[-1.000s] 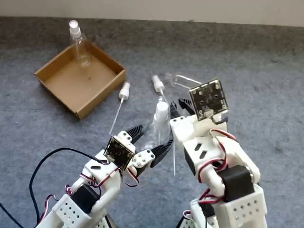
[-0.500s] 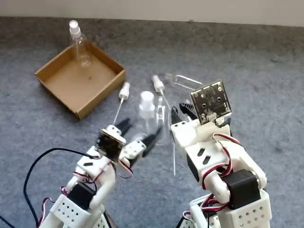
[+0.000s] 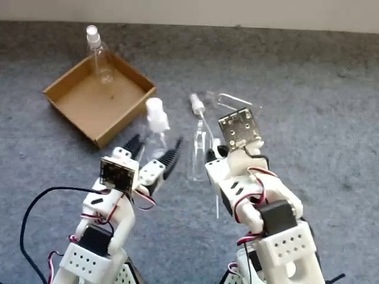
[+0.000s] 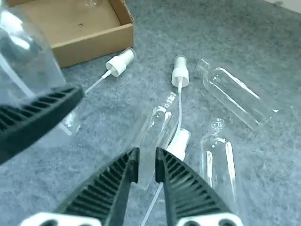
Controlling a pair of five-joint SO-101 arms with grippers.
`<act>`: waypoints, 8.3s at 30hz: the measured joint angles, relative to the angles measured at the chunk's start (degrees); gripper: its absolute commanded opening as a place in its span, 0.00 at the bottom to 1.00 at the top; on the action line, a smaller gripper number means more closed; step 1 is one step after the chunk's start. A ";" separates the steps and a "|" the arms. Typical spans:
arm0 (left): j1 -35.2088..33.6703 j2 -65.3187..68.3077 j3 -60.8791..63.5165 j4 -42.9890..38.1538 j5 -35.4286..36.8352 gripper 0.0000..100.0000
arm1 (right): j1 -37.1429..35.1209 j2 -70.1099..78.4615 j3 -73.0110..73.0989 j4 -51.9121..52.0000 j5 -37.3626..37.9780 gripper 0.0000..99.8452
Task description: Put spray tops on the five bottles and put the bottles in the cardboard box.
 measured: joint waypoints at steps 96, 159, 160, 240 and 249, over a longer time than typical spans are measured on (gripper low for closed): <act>5.89 40.97 -26.73 -14.95 5.54 0.15 | -7.74 -29.01 38.59 -45.45 -3.34 0.05; -38.15 107.96 -63.47 -29.54 -4.57 0.15 | -7.30 -29.01 38.59 -39.74 -3.34 0.05; -38.68 109.36 -64.44 -29.54 -4.57 0.15 | -7.30 -29.01 38.59 -39.74 -3.34 0.05; -40.79 123.78 -73.05 -32.35 -4.66 0.36 | -7.30 -29.01 38.59 -37.19 -3.34 0.05; -40.79 119.74 -73.05 -26.73 -4.66 0.36 | -7.30 -29.01 38.59 -37.19 -3.34 0.05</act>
